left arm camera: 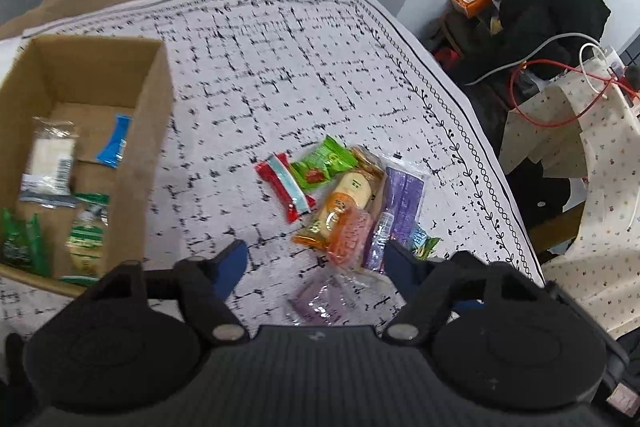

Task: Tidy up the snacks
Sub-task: 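Lower both tools onto the snack pile toward the purple bar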

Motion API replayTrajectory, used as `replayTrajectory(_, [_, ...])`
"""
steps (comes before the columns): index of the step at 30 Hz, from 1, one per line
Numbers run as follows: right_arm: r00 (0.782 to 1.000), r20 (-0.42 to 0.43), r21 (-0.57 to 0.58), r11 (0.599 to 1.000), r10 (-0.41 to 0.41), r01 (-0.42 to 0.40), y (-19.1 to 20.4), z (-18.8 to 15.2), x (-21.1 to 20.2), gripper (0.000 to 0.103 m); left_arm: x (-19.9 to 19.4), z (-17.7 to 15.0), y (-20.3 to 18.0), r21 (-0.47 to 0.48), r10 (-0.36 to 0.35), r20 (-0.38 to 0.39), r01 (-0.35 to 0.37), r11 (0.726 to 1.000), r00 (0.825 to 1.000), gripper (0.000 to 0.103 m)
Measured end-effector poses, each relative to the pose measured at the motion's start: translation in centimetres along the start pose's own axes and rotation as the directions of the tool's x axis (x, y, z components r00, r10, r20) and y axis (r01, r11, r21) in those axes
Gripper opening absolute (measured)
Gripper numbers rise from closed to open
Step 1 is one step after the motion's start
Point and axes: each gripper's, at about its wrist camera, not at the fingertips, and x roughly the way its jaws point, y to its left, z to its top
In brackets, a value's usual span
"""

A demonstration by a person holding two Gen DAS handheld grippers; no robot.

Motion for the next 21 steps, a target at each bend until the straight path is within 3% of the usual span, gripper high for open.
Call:
replayTrajectory(4, [1.000,-0.022,0.033,0.999,0.000,0.001,-0.9,0.3,1.2,0.057,2.2,0.1,-0.6,-0.008,-0.004,-0.030,0.004,1.000,1.000,0.056])
replayTrajectory(9, [0.999,-0.039,0.062,0.998,-0.008,0.010,-1.9,0.6,2.4,0.050,4.4,0.3,-1.0,-0.020,-0.001,-0.053,0.000,1.000,0.999,0.051])
replayTrajectory(17, [0.998,-0.068,0.083,0.996,-0.009,0.014,-3.1,1.1,4.1,0.049,7.6,0.5,-1.7,-0.031,-0.011,-0.096,0.008,0.999,0.995,0.045])
replayTrajectory(21, [0.996,-0.084,0.076,0.997,-0.011,0.017,-3.3,1.2,4.9,0.049,9.1,0.5,-1.8,-0.040,0.002,-0.137,-0.007,0.999,0.991,0.033])
